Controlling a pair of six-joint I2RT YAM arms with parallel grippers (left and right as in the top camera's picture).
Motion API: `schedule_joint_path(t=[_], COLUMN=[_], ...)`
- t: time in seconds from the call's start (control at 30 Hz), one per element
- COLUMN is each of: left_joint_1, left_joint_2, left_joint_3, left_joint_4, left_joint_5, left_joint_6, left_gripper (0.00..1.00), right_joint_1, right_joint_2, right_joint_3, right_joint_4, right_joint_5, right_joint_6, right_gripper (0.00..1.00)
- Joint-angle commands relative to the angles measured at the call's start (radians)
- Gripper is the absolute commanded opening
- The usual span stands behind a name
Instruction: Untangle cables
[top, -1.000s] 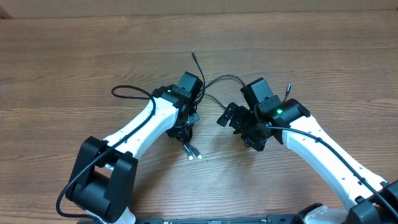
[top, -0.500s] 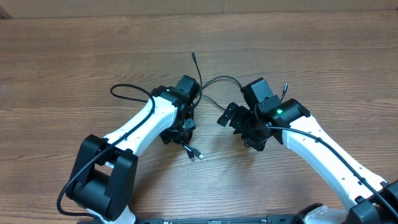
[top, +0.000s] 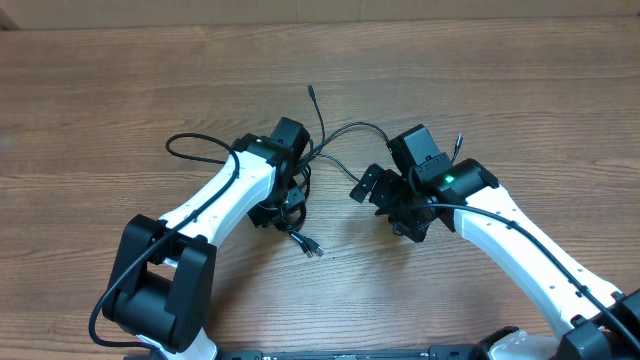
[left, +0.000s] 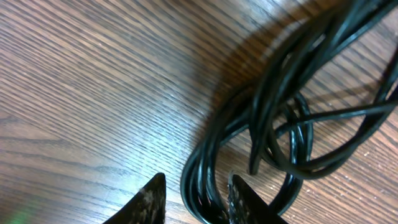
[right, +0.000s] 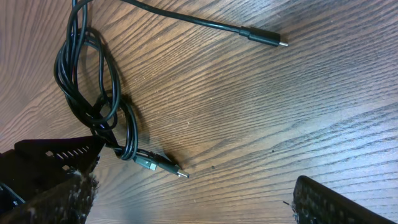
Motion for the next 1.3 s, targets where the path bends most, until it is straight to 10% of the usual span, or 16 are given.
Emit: schedule_joint_path(t=[0.0, 1.27], left_joint_1=[-0.013, -0.012], left_joint_2=[0.019, 0.027], left_joint_3=[-0.012, -0.120], left_joint_4=[0.009, 0.181], left_joint_5=[-0.025, -0.060], left_joint_6=[0.007, 0.000], left_gripper=[0.34, 0.04], right_joint_1=[-0.002, -0.002], right_joint_2=[0.003, 0.003], right_joint_3=[0.016, 0.016], right_joint_4=[0.006, 0.013], right_joint_5=[0.018, 0.018], right_joint_6=[-0.004, -0.004], right_gripper=[1.00, 1.00])
